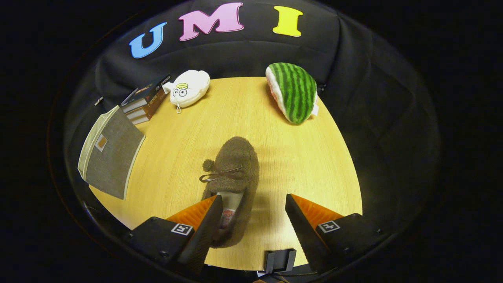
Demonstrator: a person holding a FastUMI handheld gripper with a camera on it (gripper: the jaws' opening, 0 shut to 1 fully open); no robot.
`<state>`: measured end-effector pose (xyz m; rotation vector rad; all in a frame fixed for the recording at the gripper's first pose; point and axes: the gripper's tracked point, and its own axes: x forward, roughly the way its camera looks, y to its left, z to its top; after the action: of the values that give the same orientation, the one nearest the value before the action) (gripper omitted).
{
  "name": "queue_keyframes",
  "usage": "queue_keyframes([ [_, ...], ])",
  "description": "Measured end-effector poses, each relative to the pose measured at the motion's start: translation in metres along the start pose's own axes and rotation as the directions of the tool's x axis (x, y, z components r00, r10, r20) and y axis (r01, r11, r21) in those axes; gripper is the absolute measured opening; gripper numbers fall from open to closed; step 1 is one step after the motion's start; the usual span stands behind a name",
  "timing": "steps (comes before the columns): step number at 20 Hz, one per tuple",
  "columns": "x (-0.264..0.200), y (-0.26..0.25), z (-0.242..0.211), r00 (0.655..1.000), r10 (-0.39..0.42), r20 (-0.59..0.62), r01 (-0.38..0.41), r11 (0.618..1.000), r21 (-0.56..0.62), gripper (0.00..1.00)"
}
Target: Open the storage box then place both shoes into the box .Put the left shoe in first, then the right shoe, with the right side of both shoes facing outward in a uniform manner.
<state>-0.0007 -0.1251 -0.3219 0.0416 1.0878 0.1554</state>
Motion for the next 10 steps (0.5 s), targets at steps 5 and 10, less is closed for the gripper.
queue_keyframes([
  [5, 0.024, -0.005, -0.004, 0.999, 0.021, -0.030, -0.021, 1.000, -0.015, 0.99],
  [10, 0.046, -0.008, -0.003, 0.999, 0.014, -0.052, -0.014, 1.000, -0.007, 0.99],
])
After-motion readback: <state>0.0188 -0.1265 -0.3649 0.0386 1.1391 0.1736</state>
